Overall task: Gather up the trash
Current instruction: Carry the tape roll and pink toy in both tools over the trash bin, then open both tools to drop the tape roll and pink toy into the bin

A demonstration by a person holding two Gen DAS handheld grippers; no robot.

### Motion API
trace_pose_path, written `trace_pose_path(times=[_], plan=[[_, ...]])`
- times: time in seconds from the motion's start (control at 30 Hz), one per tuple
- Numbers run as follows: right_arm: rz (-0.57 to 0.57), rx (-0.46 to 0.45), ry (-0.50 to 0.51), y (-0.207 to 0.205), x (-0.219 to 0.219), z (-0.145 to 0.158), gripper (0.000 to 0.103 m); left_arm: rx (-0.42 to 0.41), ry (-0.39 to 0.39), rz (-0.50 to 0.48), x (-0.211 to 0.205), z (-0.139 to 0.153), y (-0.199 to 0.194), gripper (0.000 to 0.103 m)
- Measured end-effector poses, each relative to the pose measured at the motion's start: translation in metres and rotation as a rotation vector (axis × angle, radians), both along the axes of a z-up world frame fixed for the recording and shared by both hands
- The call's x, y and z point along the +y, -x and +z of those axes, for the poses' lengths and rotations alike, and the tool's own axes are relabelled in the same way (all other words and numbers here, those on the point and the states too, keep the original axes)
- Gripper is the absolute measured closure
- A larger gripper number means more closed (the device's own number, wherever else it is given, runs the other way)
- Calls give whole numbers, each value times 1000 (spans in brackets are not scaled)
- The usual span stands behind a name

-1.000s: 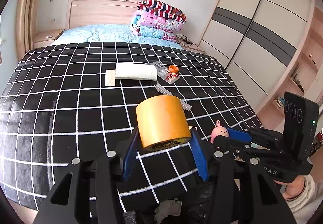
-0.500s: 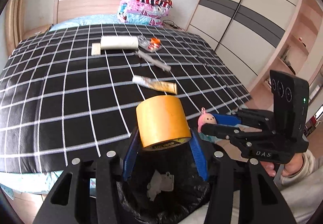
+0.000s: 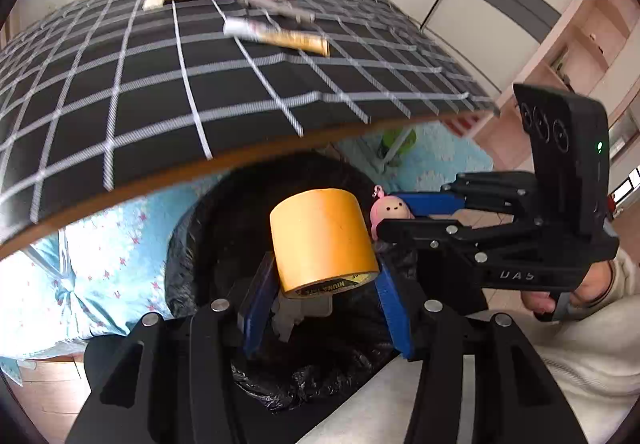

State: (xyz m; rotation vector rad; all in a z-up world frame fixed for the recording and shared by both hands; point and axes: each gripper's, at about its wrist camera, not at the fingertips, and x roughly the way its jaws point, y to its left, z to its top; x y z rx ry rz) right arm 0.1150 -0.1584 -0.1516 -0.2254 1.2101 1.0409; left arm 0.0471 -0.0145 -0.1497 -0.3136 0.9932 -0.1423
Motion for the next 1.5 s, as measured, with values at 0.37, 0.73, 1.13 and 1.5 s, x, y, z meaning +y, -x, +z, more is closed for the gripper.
trace_pose_path(times=[0.37, 0.73, 1.13, 1.5], plan=[[-11, 46, 83, 0, 1, -36, 74, 168, 5, -56, -19, -62, -11, 55], [10, 60, 109, 2, 8, -48, 74, 244, 22, -59, -20, -90, -22, 55], [29, 55, 98, 3, 13, -47, 64, 226, 7, -35, -18, -79, -19, 54], [4, 4, 62, -7, 6, -23, 64, 133, -13, -25, -11, -42, -8, 54]])
